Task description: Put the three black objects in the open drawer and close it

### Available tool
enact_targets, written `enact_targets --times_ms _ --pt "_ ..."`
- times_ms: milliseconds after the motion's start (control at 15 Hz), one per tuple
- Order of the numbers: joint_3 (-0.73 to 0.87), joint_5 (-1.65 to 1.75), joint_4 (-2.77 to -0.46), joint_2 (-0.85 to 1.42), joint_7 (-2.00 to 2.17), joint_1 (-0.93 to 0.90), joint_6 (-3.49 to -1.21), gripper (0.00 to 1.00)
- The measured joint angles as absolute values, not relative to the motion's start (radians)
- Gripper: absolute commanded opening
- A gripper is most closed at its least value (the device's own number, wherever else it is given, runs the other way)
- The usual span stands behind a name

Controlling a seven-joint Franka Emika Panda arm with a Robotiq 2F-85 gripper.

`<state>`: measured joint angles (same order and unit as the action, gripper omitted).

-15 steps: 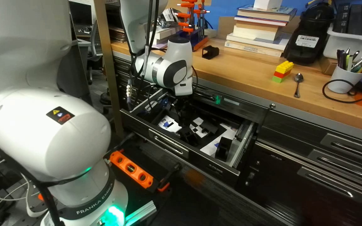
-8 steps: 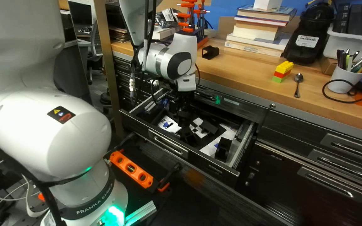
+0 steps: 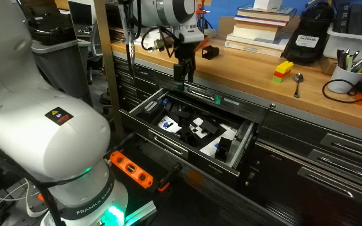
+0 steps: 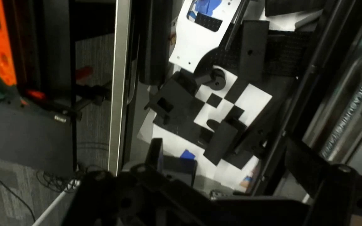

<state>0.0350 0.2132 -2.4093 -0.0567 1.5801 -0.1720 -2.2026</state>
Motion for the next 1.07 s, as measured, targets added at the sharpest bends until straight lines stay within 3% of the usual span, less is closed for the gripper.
enact_targets --times_ms 400,1067 --pt "-0.024 0.362 -2.301 -0.151 1.359 -0.109 -2.12 1.0" --pt "-0.017 0.332 -2.218 0.01 0.823 -0.034 -2.501 1.0"
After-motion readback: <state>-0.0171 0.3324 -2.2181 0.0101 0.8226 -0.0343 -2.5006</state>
